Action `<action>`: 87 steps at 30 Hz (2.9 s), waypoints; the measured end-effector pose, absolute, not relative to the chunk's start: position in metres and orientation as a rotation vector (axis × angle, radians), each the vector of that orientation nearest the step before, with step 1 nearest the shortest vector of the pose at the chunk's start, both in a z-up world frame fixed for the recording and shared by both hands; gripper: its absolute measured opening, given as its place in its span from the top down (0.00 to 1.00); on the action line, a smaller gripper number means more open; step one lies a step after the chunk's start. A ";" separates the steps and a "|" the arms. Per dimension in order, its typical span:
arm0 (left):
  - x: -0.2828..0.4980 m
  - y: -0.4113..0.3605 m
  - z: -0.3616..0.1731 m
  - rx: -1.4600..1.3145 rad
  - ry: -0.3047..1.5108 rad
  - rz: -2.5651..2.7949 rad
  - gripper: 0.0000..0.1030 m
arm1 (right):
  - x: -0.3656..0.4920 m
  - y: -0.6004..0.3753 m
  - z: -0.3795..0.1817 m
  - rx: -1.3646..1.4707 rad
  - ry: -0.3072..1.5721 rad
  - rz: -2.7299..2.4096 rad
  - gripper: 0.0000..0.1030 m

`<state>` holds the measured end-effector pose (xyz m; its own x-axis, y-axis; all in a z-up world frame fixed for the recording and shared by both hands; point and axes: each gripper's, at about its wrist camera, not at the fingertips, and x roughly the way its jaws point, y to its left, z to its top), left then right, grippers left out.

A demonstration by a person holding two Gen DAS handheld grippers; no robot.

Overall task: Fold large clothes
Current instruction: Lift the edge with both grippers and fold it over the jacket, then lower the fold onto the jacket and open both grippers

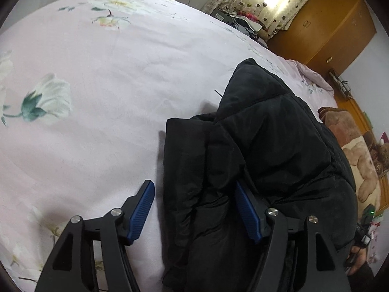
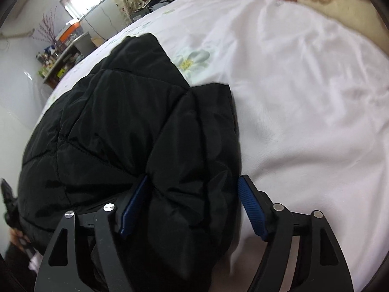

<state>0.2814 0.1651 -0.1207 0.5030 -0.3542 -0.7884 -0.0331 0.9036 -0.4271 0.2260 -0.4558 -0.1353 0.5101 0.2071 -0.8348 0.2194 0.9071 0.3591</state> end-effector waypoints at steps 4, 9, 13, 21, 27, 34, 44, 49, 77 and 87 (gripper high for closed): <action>0.281 0.167 -0.127 -0.458 1.042 -0.219 0.28 | 0.224 -0.466 -0.145 0.536 1.052 0.048 0.28; 0.292 0.161 -0.136 -0.471 1.058 -0.255 0.19 | 0.229 -0.470 -0.155 0.581 1.055 0.108 0.28; 0.297 0.155 -0.134 -0.467 1.063 -0.279 0.24 | 0.238 -0.466 -0.156 0.596 1.068 0.142 0.36; 0.288 0.151 -0.135 -0.475 1.051 -0.303 0.40 | 0.239 -0.455 -0.152 0.557 1.077 0.164 0.52; 0.284 0.132 -0.105 -0.332 1.046 -0.246 0.69 | 0.252 -0.437 -0.129 0.496 1.072 0.138 0.74; 0.260 0.132 -0.042 -0.294 0.943 -0.269 0.74 | 0.229 -0.428 -0.062 0.462 0.969 0.148 0.79; 0.246 0.155 0.019 -0.322 0.825 -0.273 0.74 | 0.226 -0.403 -0.010 0.446 0.865 0.212 0.79; 0.275 0.166 0.029 -0.321 0.796 -0.250 0.74 | 0.253 -0.389 -0.001 0.427 0.847 0.224 0.79; 0.370 0.227 -0.074 -0.338 0.872 -0.034 0.59 | 0.370 -0.374 -0.089 0.416 0.975 0.086 0.50; 0.415 0.189 -0.034 -0.252 0.803 -0.068 0.59 | 0.394 -0.328 -0.040 0.192 0.837 0.049 0.49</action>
<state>0.4151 0.1893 -0.0343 0.6943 -0.1557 -0.7027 -0.0346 0.9680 -0.2486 0.3944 -0.3284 -0.0400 0.6699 0.1189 -0.7329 0.0321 0.9815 0.1887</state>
